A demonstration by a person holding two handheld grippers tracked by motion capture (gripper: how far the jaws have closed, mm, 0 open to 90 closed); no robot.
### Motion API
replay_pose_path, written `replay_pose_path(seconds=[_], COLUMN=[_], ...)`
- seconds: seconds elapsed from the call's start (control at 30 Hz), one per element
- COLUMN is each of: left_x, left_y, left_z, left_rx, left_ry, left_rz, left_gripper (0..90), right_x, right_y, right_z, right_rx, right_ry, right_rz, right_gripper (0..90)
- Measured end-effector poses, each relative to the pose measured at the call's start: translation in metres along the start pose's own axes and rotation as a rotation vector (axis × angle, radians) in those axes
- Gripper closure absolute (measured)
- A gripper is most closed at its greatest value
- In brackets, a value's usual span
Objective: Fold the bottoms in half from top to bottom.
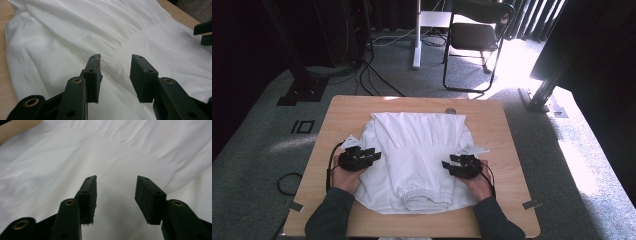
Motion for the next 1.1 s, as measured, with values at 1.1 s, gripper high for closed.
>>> replay_pose_path(seconds=[1.1], left_x=[0.048], left_y=[0.053], left_z=[-0.037], left_rx=[-0.105], left_ry=[0.088], left_rz=[-0.074], left_gripper=[58.4], right_x=[0.009], right_y=[0.035], right_z=[-0.03], right_rx=[-0.023], right_ry=[0.065], right_rz=[-0.134], right_gripper=[46.1])
Point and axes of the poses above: each handheld gripper's, and its own axes: y roughly forward along the jaws, z roughly out of its top, x roughly to its right, the point moved 3 cm from there along y, roughly forward along the jaws, and after that the axes turned 11 degrees about y, right-handed, at the moved point
